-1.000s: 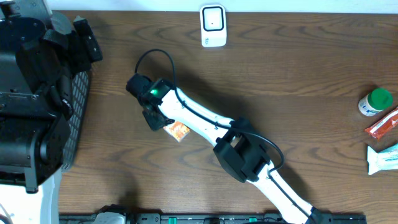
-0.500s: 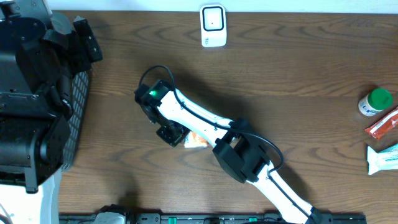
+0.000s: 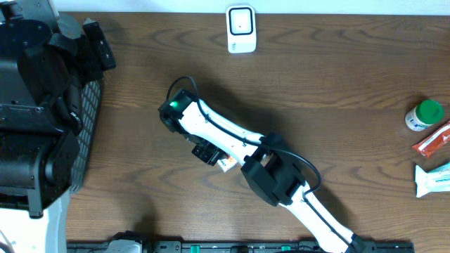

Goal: Scan the item barcode
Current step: 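Move the right gripper down to the orange Kleenex pack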

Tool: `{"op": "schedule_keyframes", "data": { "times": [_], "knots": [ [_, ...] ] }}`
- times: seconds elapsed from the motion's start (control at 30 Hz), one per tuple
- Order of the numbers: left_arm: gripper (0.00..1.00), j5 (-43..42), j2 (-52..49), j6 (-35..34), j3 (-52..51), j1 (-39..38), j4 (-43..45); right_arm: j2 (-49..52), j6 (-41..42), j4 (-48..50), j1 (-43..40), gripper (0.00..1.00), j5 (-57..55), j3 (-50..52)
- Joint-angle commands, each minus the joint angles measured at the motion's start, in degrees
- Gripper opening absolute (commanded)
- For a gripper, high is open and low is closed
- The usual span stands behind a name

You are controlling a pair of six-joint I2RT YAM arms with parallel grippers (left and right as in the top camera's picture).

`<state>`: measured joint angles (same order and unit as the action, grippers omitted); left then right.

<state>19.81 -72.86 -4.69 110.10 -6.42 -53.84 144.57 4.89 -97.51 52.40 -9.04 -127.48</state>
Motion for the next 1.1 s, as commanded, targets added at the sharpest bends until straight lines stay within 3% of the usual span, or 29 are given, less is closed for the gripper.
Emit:
{"op": "schedule_keyframes", "data": {
  "times": [0.0,0.1,0.3,0.4,0.63,1.07],
  "knots": [
    [0.98,0.2,0.2,-0.5,-0.2,0.2,-0.1,-0.8,2.3,0.2,0.7,0.01,-2.7,-0.3],
    [0.98,0.2,0.2,-0.5,-0.2,0.2,-0.1,-0.8,2.3,1.1,1.2,0.01,-2.7,-0.3],
    [0.97,0.2,0.2,-0.5,-0.2,0.2,-0.1,-0.8,2.3,11.8,1.2,0.20,-2.6,-0.3],
    [0.98,0.2,0.2,-0.5,-0.2,0.2,-0.1,-0.8,2.4,16.0,1.3,0.22,-1.7,-0.3],
    [0.98,0.2,0.2,-0.5,-0.2,0.2,-0.1,-0.8,3.5,14.6,1.2,0.13,0.6,-0.2],
    [0.98,0.2,0.2,-0.5,-0.2,0.2,-0.1,-0.8,2.7,8.2,1.5,0.13,3.6,1.5]
  ]
}}
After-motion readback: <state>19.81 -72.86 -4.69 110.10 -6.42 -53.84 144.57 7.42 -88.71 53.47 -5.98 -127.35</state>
